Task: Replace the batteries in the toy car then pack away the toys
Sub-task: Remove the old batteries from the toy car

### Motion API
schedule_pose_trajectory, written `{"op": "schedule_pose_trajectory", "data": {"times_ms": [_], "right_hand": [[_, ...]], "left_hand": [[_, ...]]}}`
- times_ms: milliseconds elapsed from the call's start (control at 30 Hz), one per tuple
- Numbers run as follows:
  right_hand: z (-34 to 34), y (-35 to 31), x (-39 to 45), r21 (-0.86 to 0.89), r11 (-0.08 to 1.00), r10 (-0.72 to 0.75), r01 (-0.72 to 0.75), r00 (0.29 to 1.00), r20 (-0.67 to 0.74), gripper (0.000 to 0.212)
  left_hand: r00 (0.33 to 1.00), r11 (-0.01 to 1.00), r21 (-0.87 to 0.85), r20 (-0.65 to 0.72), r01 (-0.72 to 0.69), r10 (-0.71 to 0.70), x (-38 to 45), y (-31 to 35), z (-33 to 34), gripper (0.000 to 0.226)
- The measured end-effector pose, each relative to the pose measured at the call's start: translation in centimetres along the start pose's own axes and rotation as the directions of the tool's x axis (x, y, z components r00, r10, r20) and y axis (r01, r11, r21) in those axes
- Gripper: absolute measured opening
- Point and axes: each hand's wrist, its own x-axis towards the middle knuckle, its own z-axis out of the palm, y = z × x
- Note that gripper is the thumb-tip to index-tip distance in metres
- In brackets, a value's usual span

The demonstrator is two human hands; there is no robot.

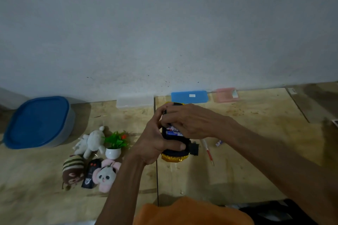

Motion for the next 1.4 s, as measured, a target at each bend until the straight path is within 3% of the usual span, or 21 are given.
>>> {"op": "schedule_pose_trajectory", "data": {"times_ms": [200,400,600,667,767,833,900,967,1067,1133,1300,1400], "right_hand": [[-0.1,0.4,-0.6,0.214,0.977,0.041,-0.020,0.995,-0.096,0.013],[0.8,0.6,-0.7,0.293,0.956,0.091,-0.028,0.975,-0.203,0.006],[1.7,0.5,-0.9,0.531,0.836,0.300,-0.137,0.925,-0.232,0.015],[1.4,0.1,-0.9,0.704,0.697,0.436,-0.135,0.859,-0.267,0.015],[0.7,-0.7,-1.1,0.973,0.228,0.639,0.018,0.752,-0.164,0.023],[0.6,-1.4,-1.4,0.994,-0.064,0.697,0.092,0.717,-0.021,0.027],[0.9,-1.9,-2.0,0.981,-0.185,0.727,0.052,0.679,0.101,0.028],[1.7,-2.4,-2.8,0.994,-0.042,0.761,-0.105,0.641,0.100,0.030],[2.7,-3.6,-3.7,0.872,0.328,0.764,-0.364,0.645,-0.018,0.027],[3.0,-4.2,-3.9,0.781,0.441,0.760,-0.443,0.648,-0.061,0.031],[2.7,-5.4,-3.7,0.746,0.445,0.785,-0.495,0.617,-0.059,0.035],[3.0,-5.3,-3.4,0.812,0.340,0.788,-0.474,0.615,0.029,0.038]], "left_hand": [[0.999,1.000,-0.015,-0.046,0.012,-0.012,0.0,-0.7,0.5,0.110],[0.999,1.000,-0.017,-0.039,0.002,-0.003,0.1,-0.5,0.5,0.110],[0.998,1.000,-0.006,-0.060,-0.023,0.023,0.1,-0.5,0.4,0.103],[0.995,0.999,0.016,-0.091,-0.044,0.045,-0.1,-0.5,0.3,0.104],[0.987,0.996,0.053,-0.141,-0.074,0.081,-0.3,-0.6,0.2,0.106],[0.983,0.994,0.059,-0.152,-0.090,0.098,-0.3,-0.7,0.1,0.104],[0.982,0.994,0.056,-0.157,-0.096,0.103,-0.4,-0.8,0.0,0.106],[0.981,0.994,0.055,-0.164,-0.098,0.106,-0.5,-0.9,0.0,0.109],[0.975,0.990,0.073,-0.179,-0.118,0.129,-0.6,-0.9,0.1,0.110],[0.969,0.985,0.113,-0.196,-0.128,0.148,-0.6,-0.8,0.3,0.111],[0.959,0.977,0.150,-0.220,-0.148,0.179,-0.5,-0.9,0.8,0.113],[0.957,0.980,0.127,-0.227,-0.153,0.179,-0.4,-1.0,0.9,0.113]]}}
